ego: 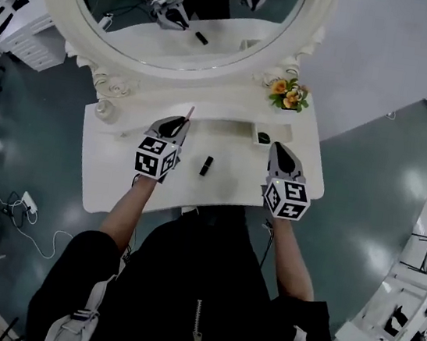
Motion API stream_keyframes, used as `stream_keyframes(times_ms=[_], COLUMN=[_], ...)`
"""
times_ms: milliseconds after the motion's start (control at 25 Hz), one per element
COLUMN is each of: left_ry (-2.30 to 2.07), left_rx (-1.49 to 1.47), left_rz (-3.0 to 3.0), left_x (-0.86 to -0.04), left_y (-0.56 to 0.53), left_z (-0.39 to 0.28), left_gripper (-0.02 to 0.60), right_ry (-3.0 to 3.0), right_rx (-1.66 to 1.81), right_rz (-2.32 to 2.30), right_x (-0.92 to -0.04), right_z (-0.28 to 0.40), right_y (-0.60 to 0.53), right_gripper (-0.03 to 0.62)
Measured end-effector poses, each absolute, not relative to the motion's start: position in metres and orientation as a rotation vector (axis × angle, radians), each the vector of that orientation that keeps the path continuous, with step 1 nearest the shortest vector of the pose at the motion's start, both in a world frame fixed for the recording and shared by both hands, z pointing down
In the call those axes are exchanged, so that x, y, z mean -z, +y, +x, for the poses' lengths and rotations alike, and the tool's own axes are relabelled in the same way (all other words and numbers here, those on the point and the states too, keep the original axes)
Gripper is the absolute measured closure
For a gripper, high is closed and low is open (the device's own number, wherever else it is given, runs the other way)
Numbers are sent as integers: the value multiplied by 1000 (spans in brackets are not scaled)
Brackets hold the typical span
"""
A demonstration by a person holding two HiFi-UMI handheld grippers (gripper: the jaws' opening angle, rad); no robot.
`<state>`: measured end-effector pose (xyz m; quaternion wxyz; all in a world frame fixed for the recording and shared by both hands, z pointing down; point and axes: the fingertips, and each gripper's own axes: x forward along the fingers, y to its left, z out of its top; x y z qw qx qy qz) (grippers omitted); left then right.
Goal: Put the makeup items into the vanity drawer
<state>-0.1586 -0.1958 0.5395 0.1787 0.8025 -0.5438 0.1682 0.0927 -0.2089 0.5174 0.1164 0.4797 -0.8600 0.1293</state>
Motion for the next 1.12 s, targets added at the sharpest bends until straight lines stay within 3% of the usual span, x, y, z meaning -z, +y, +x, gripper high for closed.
stream_keyframes(times_ms=[480,1120], left_ry=[-1135,-830], left_rx=[-657,-980], left_rz=[2513,2530], left_x=[-560,-635], left_y=[-246,-276], left_z=[-5,106], left_gripper=[525,525], right_ry=[-2332,-2264], right_rx=[-491,-605], right_rz=[1667,1692], right_x=[-538,-565], right_z=[198,229], right_y=[-190,-210], right_gripper=[588,588])
